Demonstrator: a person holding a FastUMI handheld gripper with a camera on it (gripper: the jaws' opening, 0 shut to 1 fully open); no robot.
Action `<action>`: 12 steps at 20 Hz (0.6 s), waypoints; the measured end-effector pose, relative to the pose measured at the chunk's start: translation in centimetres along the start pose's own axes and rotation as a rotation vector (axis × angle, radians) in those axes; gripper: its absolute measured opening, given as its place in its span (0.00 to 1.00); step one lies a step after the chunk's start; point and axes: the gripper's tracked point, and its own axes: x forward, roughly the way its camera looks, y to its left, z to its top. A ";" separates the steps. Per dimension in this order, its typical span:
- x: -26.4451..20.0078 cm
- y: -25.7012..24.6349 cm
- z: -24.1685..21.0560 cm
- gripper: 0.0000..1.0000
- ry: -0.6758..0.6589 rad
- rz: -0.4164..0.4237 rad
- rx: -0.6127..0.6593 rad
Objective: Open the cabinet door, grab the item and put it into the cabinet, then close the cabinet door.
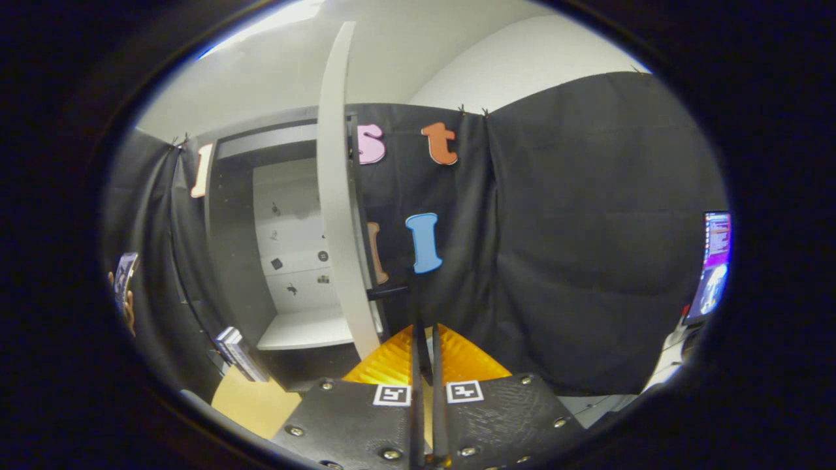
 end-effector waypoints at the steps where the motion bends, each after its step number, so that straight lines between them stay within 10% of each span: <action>1: -0.3 -0.7 0.1 0.05 -0.009 -0.026 -0.010; 12: -3.3 4.5 -0.8 0.05 -0.025 0.058 -0.024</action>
